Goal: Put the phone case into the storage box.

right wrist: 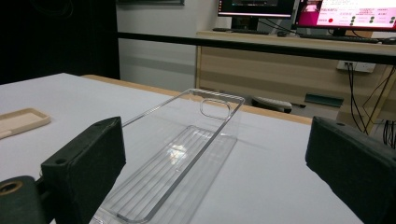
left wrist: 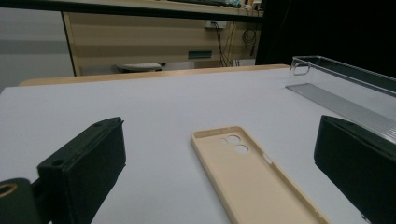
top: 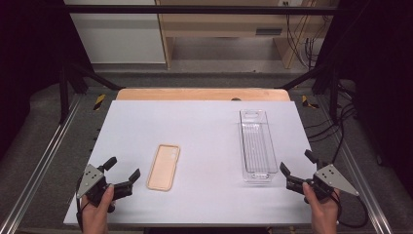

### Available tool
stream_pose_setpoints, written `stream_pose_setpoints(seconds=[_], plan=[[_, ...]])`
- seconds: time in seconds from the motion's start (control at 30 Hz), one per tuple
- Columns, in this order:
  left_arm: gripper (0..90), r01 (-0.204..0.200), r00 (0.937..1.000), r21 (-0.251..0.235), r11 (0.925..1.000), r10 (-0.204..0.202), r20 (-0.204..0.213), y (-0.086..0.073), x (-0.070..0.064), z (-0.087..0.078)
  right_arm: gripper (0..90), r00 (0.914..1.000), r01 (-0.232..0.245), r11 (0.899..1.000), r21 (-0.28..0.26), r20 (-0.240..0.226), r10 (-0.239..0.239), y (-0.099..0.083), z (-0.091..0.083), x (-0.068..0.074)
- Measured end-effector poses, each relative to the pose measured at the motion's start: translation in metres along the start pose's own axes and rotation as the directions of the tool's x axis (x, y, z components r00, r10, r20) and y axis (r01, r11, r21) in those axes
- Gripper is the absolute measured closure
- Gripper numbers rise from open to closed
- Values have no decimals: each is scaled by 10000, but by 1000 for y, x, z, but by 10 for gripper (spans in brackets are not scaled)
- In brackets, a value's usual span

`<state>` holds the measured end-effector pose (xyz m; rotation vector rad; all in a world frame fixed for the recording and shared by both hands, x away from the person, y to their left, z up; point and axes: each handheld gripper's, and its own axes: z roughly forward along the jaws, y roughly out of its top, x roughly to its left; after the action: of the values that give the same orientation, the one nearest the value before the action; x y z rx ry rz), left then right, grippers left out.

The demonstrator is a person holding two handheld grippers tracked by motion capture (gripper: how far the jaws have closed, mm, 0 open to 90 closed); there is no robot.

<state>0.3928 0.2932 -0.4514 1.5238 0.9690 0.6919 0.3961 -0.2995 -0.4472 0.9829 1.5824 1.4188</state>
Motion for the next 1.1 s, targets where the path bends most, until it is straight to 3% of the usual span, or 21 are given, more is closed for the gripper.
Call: stream_pose_setpoints(seconds=[0.13,0.67,0.9,1.1], plan=[[20,16,10000,299,9996,-17,38,-1,0,2,41,9999,5,9999,-130,150,-3,0,-4,-2],[18,121,9999,119,9999,-122,66,4,-1,3,33,9983,86,9999,-98,572,-81,0,-6,-4],[15,9,10000,486,9988,-9,2,17,-9,22,29,9984,-110,9998,-183,553,119,-1,-9,-7],[15,-231,9993,833,9963,207,296,24,-13,46,29,9985,-181,9998,-23,514,182,-2,-6,-5]])
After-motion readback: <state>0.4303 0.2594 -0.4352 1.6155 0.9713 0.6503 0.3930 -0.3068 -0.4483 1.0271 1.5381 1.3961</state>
